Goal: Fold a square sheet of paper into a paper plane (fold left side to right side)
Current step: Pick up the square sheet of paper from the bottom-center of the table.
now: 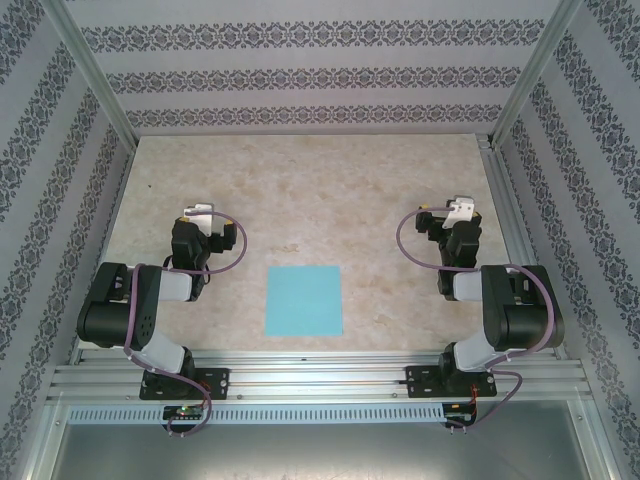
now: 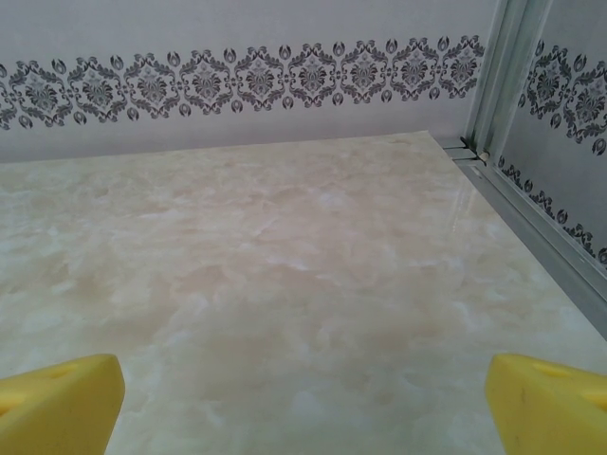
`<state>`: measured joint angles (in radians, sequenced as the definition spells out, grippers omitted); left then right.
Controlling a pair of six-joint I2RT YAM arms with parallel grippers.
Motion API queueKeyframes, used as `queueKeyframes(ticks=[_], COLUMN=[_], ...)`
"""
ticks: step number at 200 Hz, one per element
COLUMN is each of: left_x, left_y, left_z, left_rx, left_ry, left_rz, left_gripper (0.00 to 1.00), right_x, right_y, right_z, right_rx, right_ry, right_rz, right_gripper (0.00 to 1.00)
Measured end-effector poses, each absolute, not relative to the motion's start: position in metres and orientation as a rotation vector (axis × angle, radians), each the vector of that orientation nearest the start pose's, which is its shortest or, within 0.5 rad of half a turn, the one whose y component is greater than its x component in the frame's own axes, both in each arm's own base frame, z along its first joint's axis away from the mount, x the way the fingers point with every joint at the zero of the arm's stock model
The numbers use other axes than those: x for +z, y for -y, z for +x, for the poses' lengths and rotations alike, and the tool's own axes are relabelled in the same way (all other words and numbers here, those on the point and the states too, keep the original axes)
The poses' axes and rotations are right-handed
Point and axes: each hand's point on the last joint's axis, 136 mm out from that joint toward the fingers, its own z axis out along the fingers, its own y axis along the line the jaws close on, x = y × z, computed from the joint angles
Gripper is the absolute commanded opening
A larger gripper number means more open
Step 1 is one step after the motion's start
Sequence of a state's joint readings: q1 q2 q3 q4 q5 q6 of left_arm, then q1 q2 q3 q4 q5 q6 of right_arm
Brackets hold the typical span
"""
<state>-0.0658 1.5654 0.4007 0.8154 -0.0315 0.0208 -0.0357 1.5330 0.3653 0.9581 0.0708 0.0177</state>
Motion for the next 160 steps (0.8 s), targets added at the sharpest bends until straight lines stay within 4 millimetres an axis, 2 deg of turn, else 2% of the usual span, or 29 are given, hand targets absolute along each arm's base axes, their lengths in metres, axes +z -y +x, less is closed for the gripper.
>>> queueKeyframes(ticks=[66,73,86,103,114,127,135,144,160], left_x=[0.092,0.097,0.122,0.179,0.215,0.243,0.248,0.244,0.216], left_y=[0.024,0.025,0.026,0.035,0.044,0.060,0.074,0.091,0.125], left_z=[0.399,0.398,0.398,0.399,0.396,0.388,0.382,0.373,0.352], left_rx=[-0.013,-0.018,-0.044,-0.135,-0.218,-0.335,-0.418,-0.513,-0.680], left_ry=[-1.943,-1.960,-1.955,-1.888,-1.844,-1.827,-1.842,-1.881,-2.012], left_rz=[0.077,0.082,0.065,0.034,0.022,0.028,0.043,0.067,0.120], left_gripper=[1.00,1.00,1.00,1.00,1.00,0.99,0.97,0.95,0.94], right_x=[0.125,0.125,0.132,0.160,0.191,0.228,0.248,0.261,0.261], right_y=[0.025,0.025,0.024,0.024,0.019,0.008,-0.005,-0.022,-0.055], right_z=[0.400,0.399,0.394,0.385,0.382,0.380,0.377,0.371,0.359], right_rx=[-0.054,-0.054,-0.054,-0.045,-0.021,0.029,0.078,0.137,0.246], right_ry=[-1.777,-1.778,-1.787,-1.775,-1.754,-1.730,-1.722,-1.730,-1.794], right_rz=[0.096,0.096,0.097,0.105,0.112,0.118,0.115,0.107,0.083], right_gripper=[0.98,0.98,0.98,0.98,0.98,0.98,0.98,0.98,0.98])
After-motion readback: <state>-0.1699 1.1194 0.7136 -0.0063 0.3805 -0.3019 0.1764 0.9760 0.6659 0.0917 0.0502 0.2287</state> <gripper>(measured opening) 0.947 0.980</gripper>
